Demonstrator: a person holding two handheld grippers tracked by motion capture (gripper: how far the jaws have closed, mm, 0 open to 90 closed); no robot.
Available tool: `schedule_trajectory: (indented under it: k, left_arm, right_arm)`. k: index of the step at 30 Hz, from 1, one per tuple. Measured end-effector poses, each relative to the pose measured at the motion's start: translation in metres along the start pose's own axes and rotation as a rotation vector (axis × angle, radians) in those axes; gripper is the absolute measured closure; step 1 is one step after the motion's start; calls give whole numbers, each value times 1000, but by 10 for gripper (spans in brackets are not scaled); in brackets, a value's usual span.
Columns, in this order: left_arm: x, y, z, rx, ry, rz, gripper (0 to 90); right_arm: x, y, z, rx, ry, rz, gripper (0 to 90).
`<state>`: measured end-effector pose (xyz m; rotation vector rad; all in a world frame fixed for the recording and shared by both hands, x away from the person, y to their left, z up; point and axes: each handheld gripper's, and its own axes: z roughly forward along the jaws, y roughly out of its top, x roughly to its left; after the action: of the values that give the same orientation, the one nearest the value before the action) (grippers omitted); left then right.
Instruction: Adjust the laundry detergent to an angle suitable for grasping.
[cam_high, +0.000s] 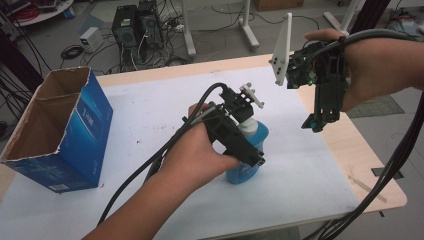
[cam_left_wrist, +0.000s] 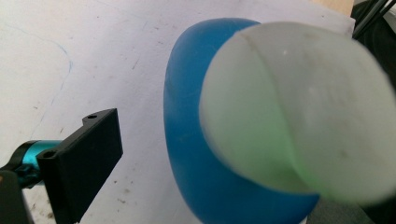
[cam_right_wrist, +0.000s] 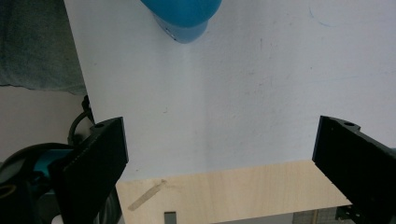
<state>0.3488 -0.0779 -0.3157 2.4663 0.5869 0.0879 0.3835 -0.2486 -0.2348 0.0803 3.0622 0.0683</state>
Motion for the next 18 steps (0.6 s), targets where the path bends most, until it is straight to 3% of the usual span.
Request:
schedule_trajectory:
  k: [4,7,13,18]
  left_arm:
    - [-1,2,4,-4,-10,-6,23]
    - [-2,3,4,-11,-6,6,93]
    - [-1,3,8,-10,5,17,97]
    - [-2,3,9,-9,0,28,168]
  right_arm:
    - [1,1,2,8,2,1,24]
    - [0,1,2,12,3,1,24]
    - [-1,0,2,12,1,7,24]
    - [-1,1,3,18,-1,4,24]
